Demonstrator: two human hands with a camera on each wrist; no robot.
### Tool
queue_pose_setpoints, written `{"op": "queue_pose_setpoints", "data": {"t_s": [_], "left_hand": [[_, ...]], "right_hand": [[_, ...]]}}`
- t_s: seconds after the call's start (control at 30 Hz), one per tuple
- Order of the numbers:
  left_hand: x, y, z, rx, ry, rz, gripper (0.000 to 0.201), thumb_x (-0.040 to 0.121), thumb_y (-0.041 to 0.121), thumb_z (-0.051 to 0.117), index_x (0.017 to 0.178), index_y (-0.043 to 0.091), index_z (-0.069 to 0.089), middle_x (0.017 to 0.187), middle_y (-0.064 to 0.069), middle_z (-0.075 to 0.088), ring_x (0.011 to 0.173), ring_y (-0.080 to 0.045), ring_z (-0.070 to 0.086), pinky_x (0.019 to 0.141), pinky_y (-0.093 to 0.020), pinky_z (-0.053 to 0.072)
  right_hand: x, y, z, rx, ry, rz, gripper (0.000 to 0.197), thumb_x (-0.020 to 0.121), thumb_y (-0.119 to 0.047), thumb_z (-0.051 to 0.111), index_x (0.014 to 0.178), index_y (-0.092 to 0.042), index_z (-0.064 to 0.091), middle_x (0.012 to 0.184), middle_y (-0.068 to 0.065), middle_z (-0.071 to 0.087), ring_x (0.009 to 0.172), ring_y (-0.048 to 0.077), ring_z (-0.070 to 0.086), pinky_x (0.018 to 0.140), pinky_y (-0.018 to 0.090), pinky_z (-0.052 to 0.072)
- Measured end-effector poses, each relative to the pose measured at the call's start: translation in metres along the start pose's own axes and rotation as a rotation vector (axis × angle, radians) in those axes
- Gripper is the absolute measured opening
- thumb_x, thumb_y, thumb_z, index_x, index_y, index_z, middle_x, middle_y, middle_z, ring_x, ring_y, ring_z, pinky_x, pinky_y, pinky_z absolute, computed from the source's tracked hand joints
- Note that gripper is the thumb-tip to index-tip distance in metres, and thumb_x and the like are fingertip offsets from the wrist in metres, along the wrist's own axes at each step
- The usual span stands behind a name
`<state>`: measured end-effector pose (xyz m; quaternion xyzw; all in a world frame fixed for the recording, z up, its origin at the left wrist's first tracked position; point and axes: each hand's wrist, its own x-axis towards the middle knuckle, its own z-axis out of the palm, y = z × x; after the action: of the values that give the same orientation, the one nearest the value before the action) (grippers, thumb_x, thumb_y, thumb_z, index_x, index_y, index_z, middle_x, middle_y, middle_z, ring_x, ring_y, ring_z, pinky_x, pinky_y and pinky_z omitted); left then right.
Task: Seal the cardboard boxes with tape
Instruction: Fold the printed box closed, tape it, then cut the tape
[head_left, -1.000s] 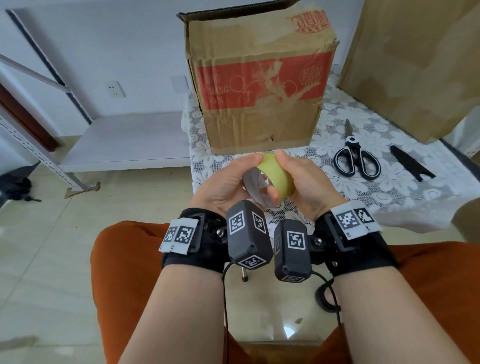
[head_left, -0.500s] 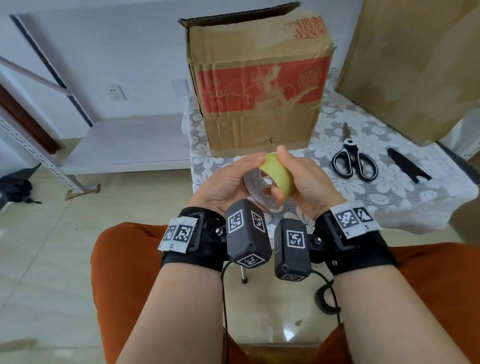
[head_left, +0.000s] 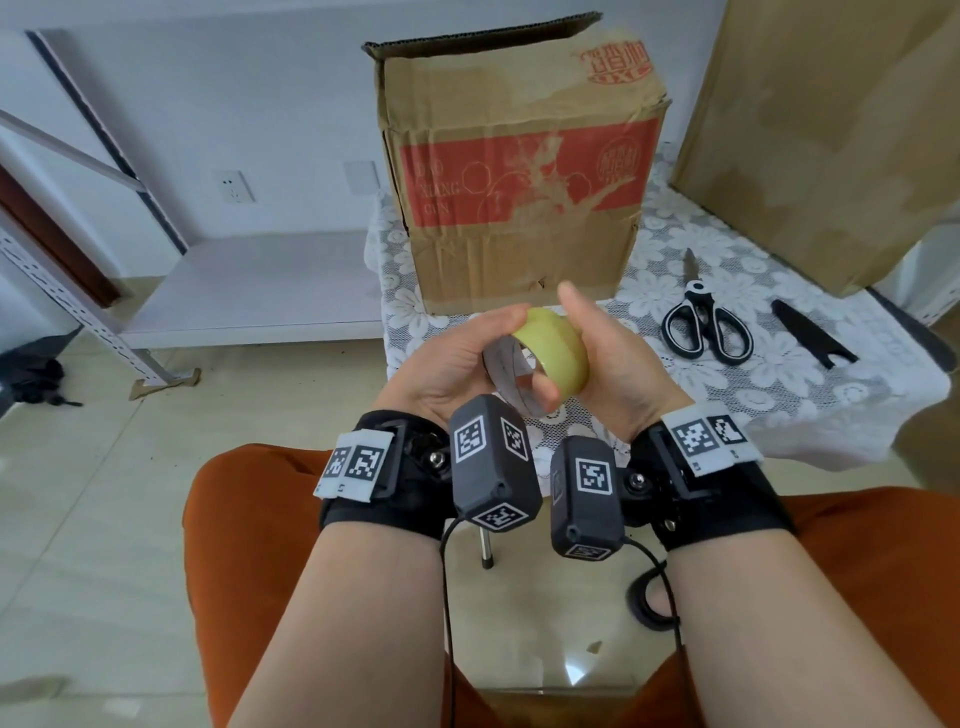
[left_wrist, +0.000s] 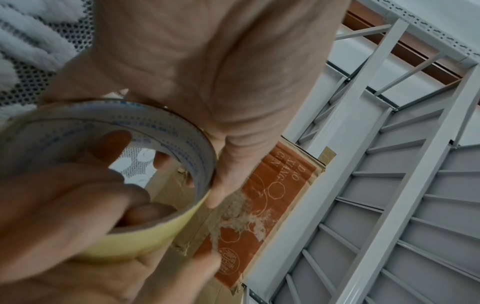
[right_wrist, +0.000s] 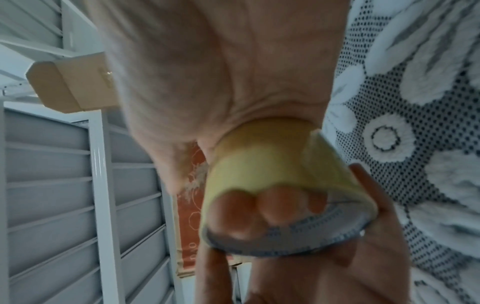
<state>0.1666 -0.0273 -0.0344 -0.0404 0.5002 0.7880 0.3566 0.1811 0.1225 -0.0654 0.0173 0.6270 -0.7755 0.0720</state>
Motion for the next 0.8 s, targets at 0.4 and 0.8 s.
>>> {"op": "queue_pose_setpoints", "data": {"t_s": [0.4,0.8], "left_hand": [[0.003,-0.003,-0.005,0.019,-0.043,-0.019,0.024,0.101,0.025,0.048,0.109,0.006,0.060,0.080,-0.014,0.071,0.060,-0.020,0.064,0.058,-0.028,0.052],[0.006,-0.006,-0.008,-0.060,-0.018,-0.031,0.027,0.098,0.024,0.051,0.096,0.003,0.068,0.089,-0.017,0.064,0.071,-0.023,0.061,0.058,-0.025,0.049]], "right_hand": [[0.000,0.004,0.003,0.018,-0.031,0.035,0.056,0.086,-0.054,0.052,0.103,-0.002,0.065,0.080,0.007,0.066,0.073,0.015,0.061,0.073,0.031,0.047],[-0.001,0.004,0.012,-0.104,0.060,0.031,0.032,0.088,-0.038,0.061,0.094,-0.007,0.067,0.059,0.001,0.064,0.050,0.011,0.057,0.061,0.030,0.047]]}}
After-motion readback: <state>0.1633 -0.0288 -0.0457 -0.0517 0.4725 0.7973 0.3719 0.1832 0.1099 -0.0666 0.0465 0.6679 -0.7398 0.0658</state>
